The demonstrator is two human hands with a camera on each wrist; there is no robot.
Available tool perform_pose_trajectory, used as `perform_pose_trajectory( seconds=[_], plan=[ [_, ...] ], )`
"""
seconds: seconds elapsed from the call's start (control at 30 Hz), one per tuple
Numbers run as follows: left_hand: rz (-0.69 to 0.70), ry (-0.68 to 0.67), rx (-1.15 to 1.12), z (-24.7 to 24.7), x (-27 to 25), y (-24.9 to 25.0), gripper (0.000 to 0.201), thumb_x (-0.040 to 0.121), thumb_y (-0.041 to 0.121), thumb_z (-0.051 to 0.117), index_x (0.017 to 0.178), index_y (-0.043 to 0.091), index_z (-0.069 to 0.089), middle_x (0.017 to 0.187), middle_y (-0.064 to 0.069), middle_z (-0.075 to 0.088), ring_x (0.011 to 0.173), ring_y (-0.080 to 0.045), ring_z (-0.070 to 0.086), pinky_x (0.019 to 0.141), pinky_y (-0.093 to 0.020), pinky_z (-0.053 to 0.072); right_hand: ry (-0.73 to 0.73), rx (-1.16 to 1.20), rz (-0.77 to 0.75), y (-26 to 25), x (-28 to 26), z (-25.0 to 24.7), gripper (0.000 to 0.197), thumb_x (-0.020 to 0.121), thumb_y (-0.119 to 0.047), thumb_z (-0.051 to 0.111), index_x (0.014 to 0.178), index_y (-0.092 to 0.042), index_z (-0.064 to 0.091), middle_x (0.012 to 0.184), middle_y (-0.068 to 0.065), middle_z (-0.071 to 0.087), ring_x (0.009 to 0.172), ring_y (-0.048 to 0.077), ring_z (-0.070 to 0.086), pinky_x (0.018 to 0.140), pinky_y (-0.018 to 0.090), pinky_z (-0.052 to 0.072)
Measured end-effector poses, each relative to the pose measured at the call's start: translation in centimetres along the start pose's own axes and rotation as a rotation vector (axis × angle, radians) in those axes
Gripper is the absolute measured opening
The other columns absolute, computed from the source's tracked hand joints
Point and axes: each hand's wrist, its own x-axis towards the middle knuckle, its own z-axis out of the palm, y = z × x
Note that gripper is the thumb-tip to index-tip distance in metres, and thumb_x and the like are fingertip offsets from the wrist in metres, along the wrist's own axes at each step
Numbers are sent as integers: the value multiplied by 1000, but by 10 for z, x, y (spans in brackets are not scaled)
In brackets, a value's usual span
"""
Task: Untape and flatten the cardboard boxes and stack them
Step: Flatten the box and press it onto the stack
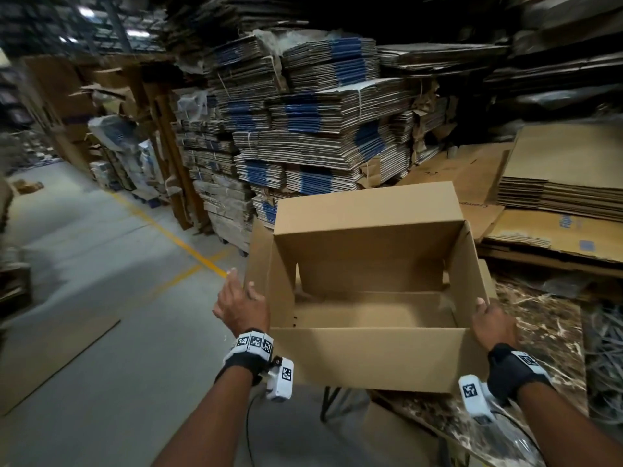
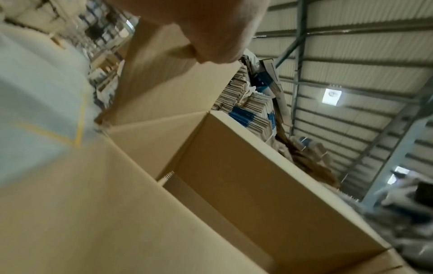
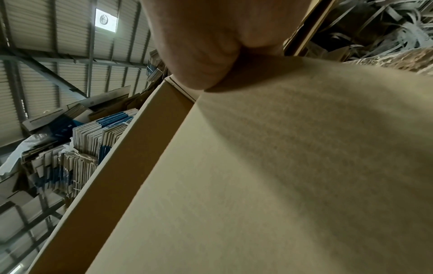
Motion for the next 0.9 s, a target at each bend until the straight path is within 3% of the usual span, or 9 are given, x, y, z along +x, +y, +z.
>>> perform_pose_trajectory(
  seconds=[0.07,0.13,0.27,0.37,0.47,0.57,0.67,0.8,0.9],
  plan=[
    [59,-81,331,-5,16,-18,85,78,5,63,156,22,33,168,-11,21,155,-29,14,120,-58,3,-7,-4,-7,1,-1,0,46,109,-36,35,130,1,52,123,39,57,114,55,54,93,53,44],
    [133,-247,585,-1,24,-34,86,83,11,58,160,24,21,171,-11,-5,157,-30,-12,119,-57,-16,0,-6,-15,2,-1,1,45,109,-37,35,128,0,52,120,39,58,112,54,56,91,53,45],
    [141,-640,552,24,22,-52,71,103,56,27,163,25,7,171,-10,-12,157,-29,-11,123,-62,2,4,-7,-43,7,0,5,46,108,-37,34,126,1,53,115,36,62,107,51,59,89,53,48],
    [63,-804,398,42,12,-51,82,101,65,35,162,29,-5,169,-15,-14,157,-35,-7,123,-60,13,2,-8,-47,9,2,5,44,108,-34,37,123,3,55,114,35,62,105,50,60,89,53,50],
    [56,-834,323,55,11,-47,83,104,44,47,162,25,-9,168,-23,7,153,-42,21,119,-54,32,-9,1,-40,11,3,3,41,109,-34,37,126,0,52,118,34,61,108,50,59,90,54,48],
    [124,-789,288,62,15,-44,79,106,28,44,161,20,-12,143,-27,53,118,-42,61,95,-49,50,-17,18,-34,10,4,3,42,109,-36,36,126,-2,52,118,33,61,106,48,60,91,56,50],
    [141,-764,231,71,15,-48,76,106,23,41,161,17,-11,111,-26,69,96,-40,67,82,-46,53,-13,35,-36,9,8,5,39,109,-33,38,123,-1,54,115,30,62,102,44,61,86,50,50],
    [98,-698,114,68,8,-48,44,107,20,38,149,13,29,105,-24,70,95,-41,66,80,-46,55,-1,53,-57,15,7,0,39,108,-34,40,118,0,57,109,28,65,95,40,61,78,43,46],
    [99,-620,41,59,5,-43,35,107,19,39,140,11,38,101,-28,69,91,-46,65,73,-45,49,41,74,-95,18,4,-7,37,108,-33,41,115,-1,59,101,28,67,82,32,55,74,40,43]
  ],
)
